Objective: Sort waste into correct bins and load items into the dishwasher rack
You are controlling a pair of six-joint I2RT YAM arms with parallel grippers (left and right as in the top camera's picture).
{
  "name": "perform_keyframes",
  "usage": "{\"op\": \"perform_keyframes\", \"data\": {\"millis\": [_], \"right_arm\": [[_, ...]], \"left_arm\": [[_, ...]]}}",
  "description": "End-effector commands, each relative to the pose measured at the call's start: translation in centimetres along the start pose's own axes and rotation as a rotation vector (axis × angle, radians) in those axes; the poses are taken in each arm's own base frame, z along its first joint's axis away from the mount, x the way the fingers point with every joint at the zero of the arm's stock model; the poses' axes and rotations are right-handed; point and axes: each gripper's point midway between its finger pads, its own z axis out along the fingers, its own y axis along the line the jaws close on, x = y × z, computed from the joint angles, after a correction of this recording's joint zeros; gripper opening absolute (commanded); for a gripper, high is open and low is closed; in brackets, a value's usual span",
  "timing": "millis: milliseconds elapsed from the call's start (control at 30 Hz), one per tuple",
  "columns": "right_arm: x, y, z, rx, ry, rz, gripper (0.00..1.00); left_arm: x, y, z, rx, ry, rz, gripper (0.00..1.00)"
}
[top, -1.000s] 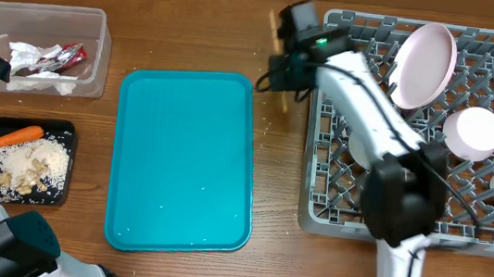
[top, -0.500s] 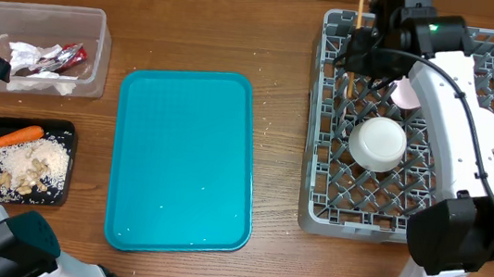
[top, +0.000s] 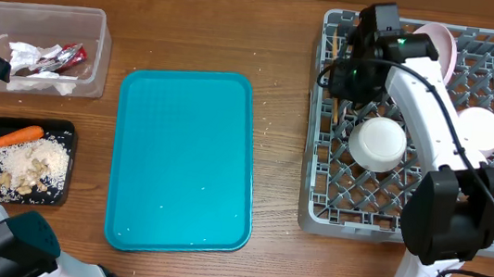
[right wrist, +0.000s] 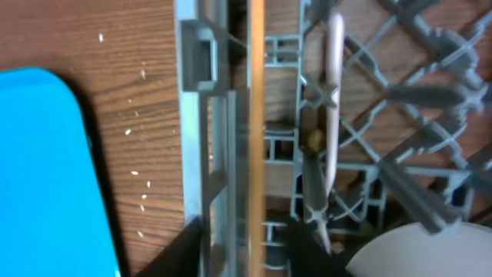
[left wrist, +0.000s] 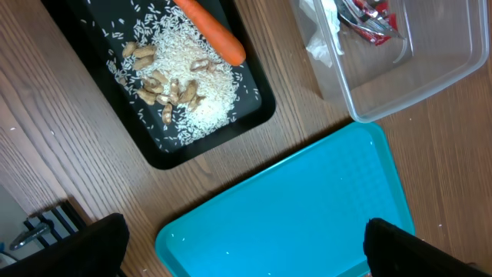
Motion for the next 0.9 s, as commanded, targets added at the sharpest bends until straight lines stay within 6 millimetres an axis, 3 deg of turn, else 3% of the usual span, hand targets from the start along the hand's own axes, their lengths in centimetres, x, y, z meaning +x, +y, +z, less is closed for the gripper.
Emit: {"op": "perform_keyframes", "data": {"millis": [0, 233, 367, 467, 600, 733, 867], "right_arm": [[-0.1, 0.6, -0.2, -0.021, -0.008, -0.007, 0.64], [0.0, 0.7, -0.9, -0.029, -0.012, 0.049, 0.64], [-0.3, 1.3, -3.6, -0.046, -0.065, 0.070, 0.59], [0.1, 1.7, -7.0, -0.061, -0.114, 0.066, 0.58], [2.4, 1.2, -11.2, -0.031, -0.130, 0.089, 0.56], [4.9, -0.5, -13.2, 0.057, -0.102, 0.131, 0.56], [6.4, -0.7, -14.6, 0.060, -0.095, 0.151, 0.54]], "left_arm": [[-0.1, 0.2, 0.2, -0.010, 0.002, -0.011, 1.00], [-0.1, 0.2, 0.2, -0.010, 0.002, -0.012, 1.00], [-0.1, 0.2, 0.2, -0.010, 0.002, -0.012, 1.00], [-0.1, 0.2, 0.2, -0.011, 0.002, -0.011, 1.00], [-0.1, 0.2, 0.2, -0.010, 0.002, -0.012, 1.00], [-0.1, 0.2, 0.2, -0.010, 0.002, -0.012, 1.00], [-0.1, 0.2, 0.2, -0.010, 0.002, -0.011, 1.00]]}}
